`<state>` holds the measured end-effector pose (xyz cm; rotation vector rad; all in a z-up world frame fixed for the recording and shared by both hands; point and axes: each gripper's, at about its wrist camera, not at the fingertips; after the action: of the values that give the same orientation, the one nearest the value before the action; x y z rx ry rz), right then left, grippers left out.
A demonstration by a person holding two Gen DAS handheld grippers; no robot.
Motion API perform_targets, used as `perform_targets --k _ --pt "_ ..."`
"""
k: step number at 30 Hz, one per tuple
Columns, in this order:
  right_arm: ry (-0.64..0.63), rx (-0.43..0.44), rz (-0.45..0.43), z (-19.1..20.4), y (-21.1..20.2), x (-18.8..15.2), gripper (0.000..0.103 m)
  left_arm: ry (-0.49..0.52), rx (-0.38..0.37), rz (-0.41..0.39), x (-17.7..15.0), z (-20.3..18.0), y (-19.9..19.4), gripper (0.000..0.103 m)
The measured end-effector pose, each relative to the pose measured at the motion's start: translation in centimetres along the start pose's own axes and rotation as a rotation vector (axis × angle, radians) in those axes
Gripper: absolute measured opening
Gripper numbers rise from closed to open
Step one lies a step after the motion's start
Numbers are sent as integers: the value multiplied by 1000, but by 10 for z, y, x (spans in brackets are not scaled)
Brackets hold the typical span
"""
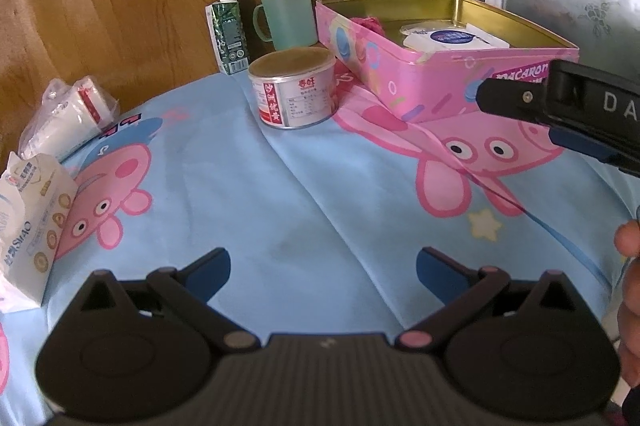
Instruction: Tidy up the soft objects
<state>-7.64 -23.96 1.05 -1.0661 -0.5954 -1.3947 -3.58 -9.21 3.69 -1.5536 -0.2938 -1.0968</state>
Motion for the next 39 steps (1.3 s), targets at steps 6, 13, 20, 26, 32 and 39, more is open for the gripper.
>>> perform_targets --k 6,13,20,26,32,39 --pt "6 -6 1 -2 1 -1 91 0 -2 6 0 0 2 103" --pt "7 -8 3 -2 1 -2 91 1 -3 9 0 -1 3 103" --pt "11 -12 4 -2 2 -2 91 2 -7 11 0 -2 5 103" --pt "11 -12 4 -3 2 -1 91 -4 -13 14 0 -1 6 103" --pt "9 -15 3 -1 3 -2 91 0 -17 14 1 -2 6 103" --pt "3 -17 1 2 4 -2 91 -3 -19 11 1 -1 6 103"
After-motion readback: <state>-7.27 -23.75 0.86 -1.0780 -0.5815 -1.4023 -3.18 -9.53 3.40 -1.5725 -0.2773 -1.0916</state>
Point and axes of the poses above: each gripper's, at about its wrist camera, not at the fingertips, and y roughly the way its jaws point, z to its left, x to its top, and after that the axes turned 7 degrees about -z, right-handed
